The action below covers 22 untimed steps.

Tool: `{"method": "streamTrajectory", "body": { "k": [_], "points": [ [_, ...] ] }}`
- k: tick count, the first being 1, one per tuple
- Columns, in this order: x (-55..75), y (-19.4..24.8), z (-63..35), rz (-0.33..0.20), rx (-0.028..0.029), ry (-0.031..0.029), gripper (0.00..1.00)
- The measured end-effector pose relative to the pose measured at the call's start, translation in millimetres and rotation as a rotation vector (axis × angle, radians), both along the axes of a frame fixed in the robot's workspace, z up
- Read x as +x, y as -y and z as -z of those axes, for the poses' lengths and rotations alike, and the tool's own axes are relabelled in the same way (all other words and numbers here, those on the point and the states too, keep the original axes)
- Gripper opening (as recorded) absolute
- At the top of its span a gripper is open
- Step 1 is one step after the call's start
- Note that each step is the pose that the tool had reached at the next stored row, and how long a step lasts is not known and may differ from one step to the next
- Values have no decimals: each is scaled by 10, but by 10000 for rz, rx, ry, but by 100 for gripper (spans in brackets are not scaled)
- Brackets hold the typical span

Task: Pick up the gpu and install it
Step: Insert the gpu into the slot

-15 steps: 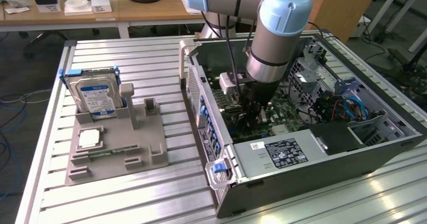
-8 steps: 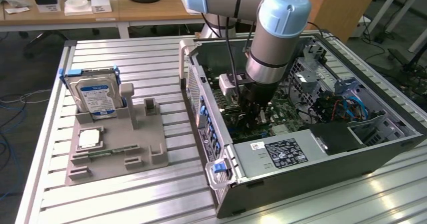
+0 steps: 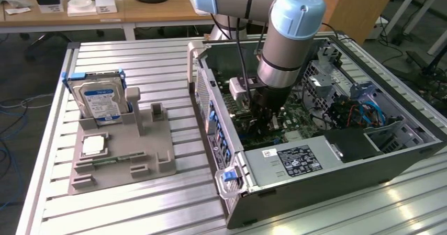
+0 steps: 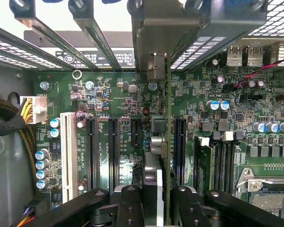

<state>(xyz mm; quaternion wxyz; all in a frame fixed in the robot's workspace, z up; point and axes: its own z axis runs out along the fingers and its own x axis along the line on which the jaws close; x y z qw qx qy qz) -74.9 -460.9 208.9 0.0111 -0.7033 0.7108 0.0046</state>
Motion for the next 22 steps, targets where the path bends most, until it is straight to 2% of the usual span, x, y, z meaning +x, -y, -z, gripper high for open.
{"method": "streamTrajectory", "body": {
  "k": [6,7,8,9,10,12,16,22],
  "points": [
    [0,0,0,0,1,0,28],
    [2,-4,14,1,38,17,29],
    [2,-5,12,0,29,11,29],
    [1,-3,7,0,17,8,35],
    [0,0,-3,1,0,1,35],
    [1,0,-23,-1,4,14,35],
    [0,0,-137,0,1,64,35],
    [0,0,-386,0,2,100,35]
  ]
}}
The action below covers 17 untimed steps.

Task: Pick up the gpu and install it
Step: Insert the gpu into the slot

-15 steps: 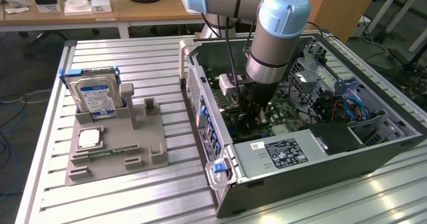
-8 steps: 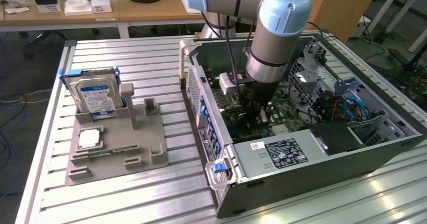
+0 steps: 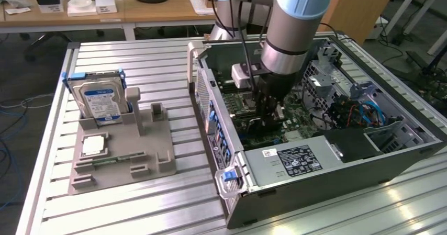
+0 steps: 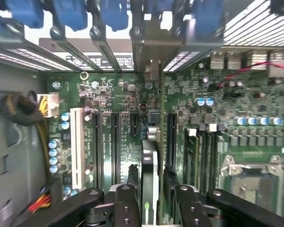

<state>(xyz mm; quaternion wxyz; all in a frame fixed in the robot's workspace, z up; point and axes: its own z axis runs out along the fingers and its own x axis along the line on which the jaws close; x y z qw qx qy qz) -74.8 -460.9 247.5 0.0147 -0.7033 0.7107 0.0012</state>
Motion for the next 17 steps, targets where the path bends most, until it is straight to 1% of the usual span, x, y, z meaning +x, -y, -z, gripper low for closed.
{"method": "streamTrajectory", "body": {
  "k": [7,11,12,13,16,17],
  "points": [
    [0,0,-311,1,0,22,35],
    [-1,0,-317,1,0,33,34],
    [-1,0,-318,1,-1,33,27],
    [-1,0,-317,1,0,34,27],
    [-1,0,-318,0,0,36,10],
    [0,0,-318,0,-1,36,10]
  ]
}}
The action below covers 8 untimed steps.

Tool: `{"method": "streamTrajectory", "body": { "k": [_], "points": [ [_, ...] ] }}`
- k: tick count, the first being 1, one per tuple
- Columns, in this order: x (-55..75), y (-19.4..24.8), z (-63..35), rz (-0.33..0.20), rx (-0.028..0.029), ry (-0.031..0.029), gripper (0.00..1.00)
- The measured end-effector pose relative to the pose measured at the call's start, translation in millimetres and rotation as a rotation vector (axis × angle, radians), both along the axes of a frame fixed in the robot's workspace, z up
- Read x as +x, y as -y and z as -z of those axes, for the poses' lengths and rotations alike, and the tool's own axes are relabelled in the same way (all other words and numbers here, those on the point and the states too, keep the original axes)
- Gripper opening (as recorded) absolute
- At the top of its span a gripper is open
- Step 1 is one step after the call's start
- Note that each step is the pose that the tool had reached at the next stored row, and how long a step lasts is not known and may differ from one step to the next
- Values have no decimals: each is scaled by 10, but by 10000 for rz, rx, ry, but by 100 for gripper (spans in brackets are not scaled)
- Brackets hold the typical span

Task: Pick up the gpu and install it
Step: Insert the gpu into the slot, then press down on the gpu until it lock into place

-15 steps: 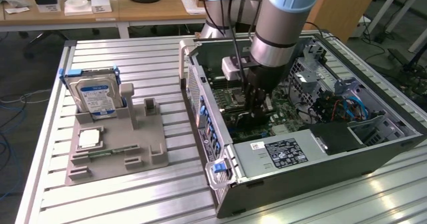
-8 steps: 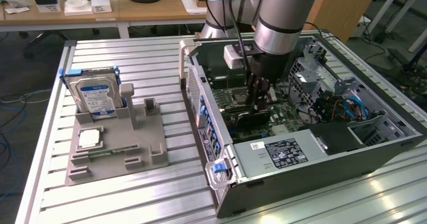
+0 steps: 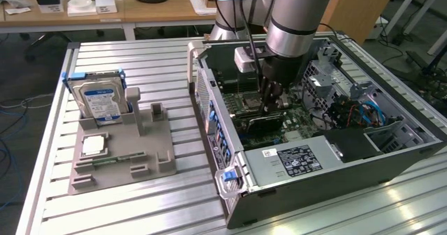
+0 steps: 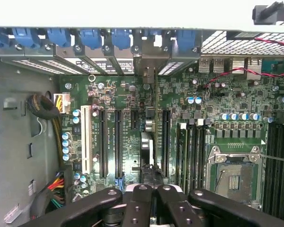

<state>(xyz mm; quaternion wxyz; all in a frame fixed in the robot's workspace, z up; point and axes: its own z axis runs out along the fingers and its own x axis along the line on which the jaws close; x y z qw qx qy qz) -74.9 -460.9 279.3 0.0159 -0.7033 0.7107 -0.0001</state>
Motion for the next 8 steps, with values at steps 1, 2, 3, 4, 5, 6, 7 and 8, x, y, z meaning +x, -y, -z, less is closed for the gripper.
{"method": "streamTrajectory", "body": {
  "k": [1,2,3,4,5,6,7,8],
  "points": [
    [0,0,0,0,0,1,10],
    [0,0,0,0,1,2,11],
    [0,0,0,0,0,2,11],
    [0,0,0,0,0,2,11],
    [0,0,0,0,0,4,11],
    [0,0,0,0,0,7,11],
    [0,0,0,1,0,8,11],
    [0,0,0,0,0,8,11]
  ]
}}
